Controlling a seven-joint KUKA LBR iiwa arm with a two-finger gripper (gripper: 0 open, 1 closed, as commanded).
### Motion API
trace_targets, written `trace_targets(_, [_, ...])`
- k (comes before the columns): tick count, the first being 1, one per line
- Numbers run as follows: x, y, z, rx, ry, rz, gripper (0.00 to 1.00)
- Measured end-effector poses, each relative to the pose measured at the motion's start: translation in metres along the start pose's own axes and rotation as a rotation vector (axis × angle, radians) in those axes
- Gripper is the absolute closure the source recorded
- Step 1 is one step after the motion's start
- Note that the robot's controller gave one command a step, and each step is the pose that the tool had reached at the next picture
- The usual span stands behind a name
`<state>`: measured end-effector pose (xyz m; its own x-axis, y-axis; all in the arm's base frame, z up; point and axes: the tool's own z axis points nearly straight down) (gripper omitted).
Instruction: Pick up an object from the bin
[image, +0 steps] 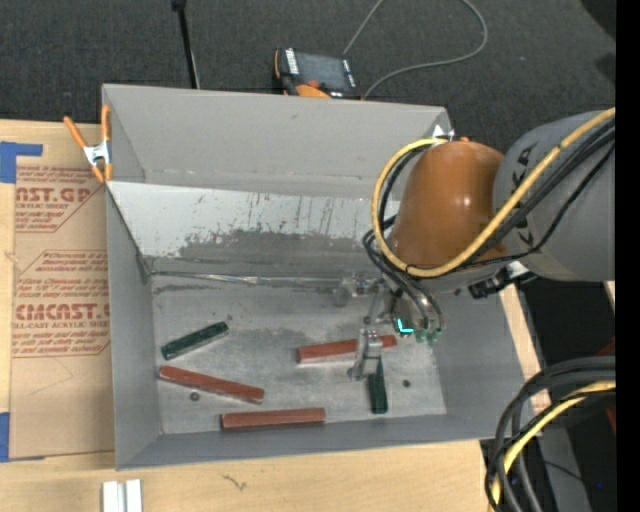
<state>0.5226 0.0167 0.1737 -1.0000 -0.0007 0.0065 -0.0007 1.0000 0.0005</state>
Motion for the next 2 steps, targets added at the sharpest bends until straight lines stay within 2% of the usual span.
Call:
trace_targets(1, [-0.0120, -0.0613, 0.1079, 0.000, 0.000, -0.117, 0.00])
trace_targets(2, [-0.0138, -0.0593, 0.1039, 0.000, -0.006, -0.119, 1.00])
